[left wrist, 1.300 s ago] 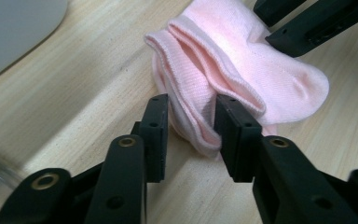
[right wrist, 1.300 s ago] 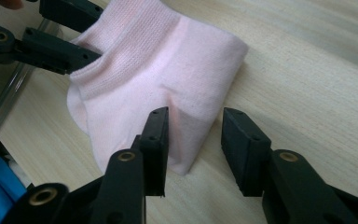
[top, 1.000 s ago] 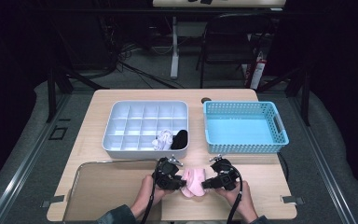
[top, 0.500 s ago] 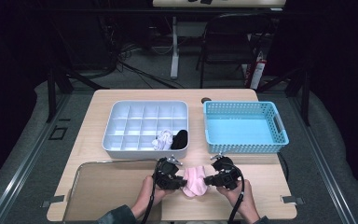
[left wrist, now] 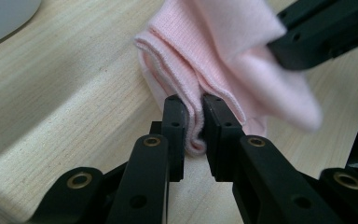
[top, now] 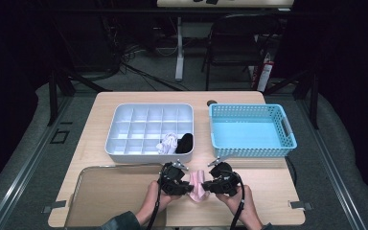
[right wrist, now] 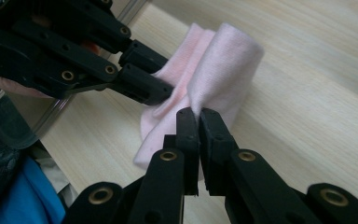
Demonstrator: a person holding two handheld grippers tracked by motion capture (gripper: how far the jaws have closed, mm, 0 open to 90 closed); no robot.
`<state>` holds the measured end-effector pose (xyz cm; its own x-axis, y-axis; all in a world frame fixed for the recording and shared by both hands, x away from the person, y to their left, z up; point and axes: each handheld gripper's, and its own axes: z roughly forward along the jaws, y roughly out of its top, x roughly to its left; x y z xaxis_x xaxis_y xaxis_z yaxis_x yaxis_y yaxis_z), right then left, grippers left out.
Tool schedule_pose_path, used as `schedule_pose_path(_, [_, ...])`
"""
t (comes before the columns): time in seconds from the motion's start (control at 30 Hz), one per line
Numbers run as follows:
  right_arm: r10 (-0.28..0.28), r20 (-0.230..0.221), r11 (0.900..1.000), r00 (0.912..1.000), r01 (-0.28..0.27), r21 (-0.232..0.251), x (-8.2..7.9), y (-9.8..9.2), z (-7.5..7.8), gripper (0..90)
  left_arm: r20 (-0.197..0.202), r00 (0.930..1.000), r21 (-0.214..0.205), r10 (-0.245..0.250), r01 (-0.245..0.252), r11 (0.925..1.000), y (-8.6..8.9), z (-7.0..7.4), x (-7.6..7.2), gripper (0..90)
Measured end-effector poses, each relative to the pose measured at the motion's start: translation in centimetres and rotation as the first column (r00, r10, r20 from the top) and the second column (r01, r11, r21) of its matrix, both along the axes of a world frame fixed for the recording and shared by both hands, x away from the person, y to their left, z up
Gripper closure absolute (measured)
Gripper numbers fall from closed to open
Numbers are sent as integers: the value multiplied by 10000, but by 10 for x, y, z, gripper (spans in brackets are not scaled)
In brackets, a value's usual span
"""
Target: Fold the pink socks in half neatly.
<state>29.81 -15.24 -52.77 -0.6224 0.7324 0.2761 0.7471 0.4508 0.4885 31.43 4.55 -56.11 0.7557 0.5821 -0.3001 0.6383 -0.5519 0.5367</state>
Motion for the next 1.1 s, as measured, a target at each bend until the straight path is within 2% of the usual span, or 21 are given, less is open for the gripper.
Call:
schedule_pose_path(0.2, [343,180,9992,9992,-340,-201,-3,13,-4,870,50,10000,107,-51,51,9999,-1,-1,0,792])
schedule_pose_path(0.4, [484,102,9987,9988,-482,-189,-2,18,-10,850,87,9998,206,-161,159,9997,-1,-2,0,796])
schedule_pose_path(0.43, [556,117,9980,9984,-552,-301,-1,19,-12,847,97,9998,265,-185,182,9995,-1,-2,0,795])
schedule_pose_path(0.87, [540,76,9979,9985,-537,-350,-1,18,-15,850,84,9997,190,-245,244,9995,0,-3,1,791])
schedule_pose_path(0.97, [531,131,9980,9985,-527,-347,-1,18,-16,853,63,9997,95,-255,255,9996,0,-2,2,775])
schedule_pose_path(1.0, [545,171,9975,9984,-537,-463,-1,18,-16,854,37,9996,117,-291,290,9995,0,-1,2,765])
schedule_pose_path(1.1, [477,210,9981,9986,-468,-396,-1,18,-16,855,37,9991,181,-425,425,9989,3,2,4,712])
